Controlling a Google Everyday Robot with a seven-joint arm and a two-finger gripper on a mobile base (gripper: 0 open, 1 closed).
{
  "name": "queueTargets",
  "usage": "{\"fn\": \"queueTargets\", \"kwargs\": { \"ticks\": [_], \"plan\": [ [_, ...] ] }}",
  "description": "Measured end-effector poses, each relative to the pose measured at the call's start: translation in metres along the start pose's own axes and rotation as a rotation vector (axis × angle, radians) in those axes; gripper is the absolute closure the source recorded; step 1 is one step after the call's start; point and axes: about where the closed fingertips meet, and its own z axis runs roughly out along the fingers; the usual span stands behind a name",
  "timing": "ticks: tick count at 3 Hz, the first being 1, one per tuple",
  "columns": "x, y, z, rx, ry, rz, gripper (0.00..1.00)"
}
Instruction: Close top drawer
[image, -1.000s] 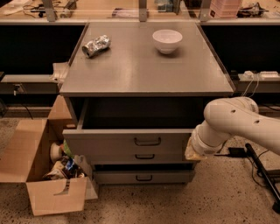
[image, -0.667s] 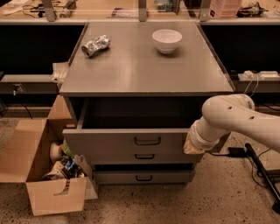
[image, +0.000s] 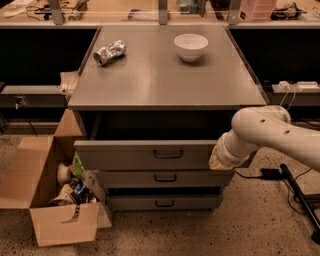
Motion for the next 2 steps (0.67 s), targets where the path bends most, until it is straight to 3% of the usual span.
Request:
{"fn": "queueTargets", "kwargs": {
  "ticks": [1, 2],
  "plan": [
    [-0.0012, -0.0149, 0.0023, 0.026, -0.016, -0.009, 1.00],
    [-0.0015, -0.0176, 0.0026, 0.030, -0.018, -0.011, 0.85]
  ]
}}
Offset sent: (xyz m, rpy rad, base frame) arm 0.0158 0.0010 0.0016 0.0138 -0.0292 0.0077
